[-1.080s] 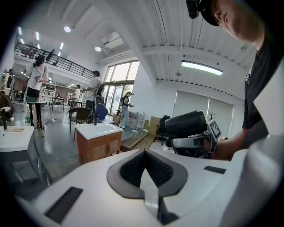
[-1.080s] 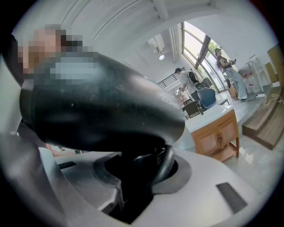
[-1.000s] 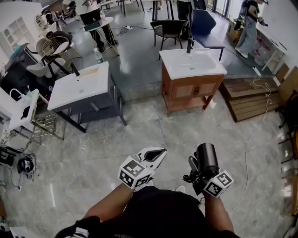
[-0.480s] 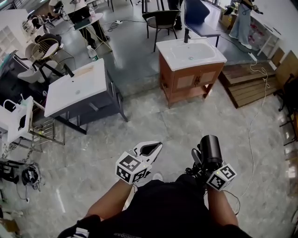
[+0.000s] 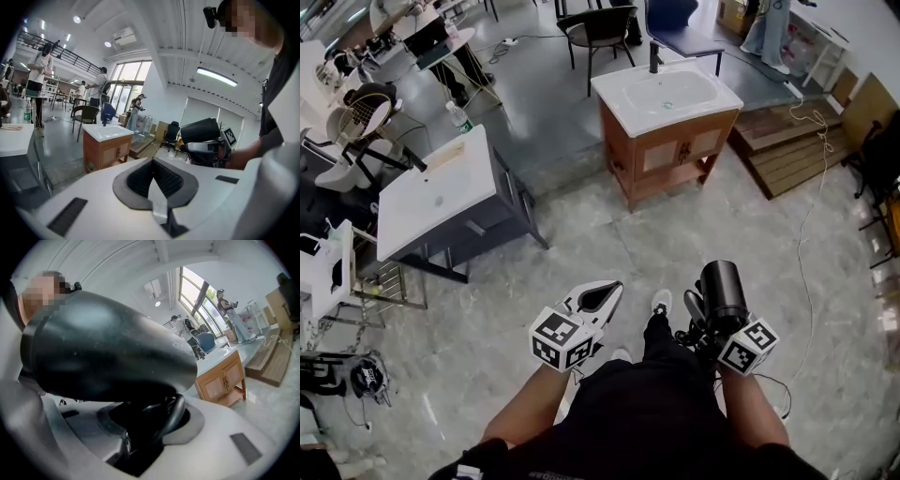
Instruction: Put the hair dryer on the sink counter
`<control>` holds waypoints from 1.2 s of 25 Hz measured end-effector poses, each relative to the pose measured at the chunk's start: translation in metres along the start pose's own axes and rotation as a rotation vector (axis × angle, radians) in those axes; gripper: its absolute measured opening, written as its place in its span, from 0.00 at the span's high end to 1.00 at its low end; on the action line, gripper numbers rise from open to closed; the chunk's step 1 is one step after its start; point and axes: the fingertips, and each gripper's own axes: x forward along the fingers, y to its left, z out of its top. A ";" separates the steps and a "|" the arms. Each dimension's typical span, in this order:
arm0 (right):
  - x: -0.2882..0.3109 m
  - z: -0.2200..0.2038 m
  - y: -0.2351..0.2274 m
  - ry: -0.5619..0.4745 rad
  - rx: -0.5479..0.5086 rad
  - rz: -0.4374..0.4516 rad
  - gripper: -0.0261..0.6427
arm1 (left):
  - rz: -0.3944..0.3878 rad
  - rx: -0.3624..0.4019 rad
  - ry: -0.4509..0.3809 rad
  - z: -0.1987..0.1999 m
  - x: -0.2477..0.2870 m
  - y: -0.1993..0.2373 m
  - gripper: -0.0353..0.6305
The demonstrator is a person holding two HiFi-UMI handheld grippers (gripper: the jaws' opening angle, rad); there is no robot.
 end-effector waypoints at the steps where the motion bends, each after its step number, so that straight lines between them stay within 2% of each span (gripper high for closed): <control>1: 0.005 0.003 -0.007 -0.002 0.005 0.000 0.77 | -0.001 0.000 0.004 0.002 0.006 0.003 0.95; 6: 0.037 0.028 -0.050 -0.010 0.025 0.011 0.77 | 0.004 0.004 0.033 0.019 0.046 0.024 0.95; 16: 0.099 0.107 -0.152 -0.002 0.013 0.083 0.77 | 0.073 0.027 0.001 0.104 0.160 0.084 0.95; 20: 0.113 0.128 -0.190 0.010 -0.012 0.095 0.77 | 0.096 0.024 0.009 0.118 0.198 0.097 0.95; 26: 0.127 0.140 -0.230 0.014 0.012 0.088 0.77 | 0.088 0.038 0.041 0.127 0.236 0.110 0.95; 30: 0.141 0.143 -0.250 0.029 0.021 0.081 0.77 | 0.092 0.004 0.044 0.132 0.253 0.127 0.95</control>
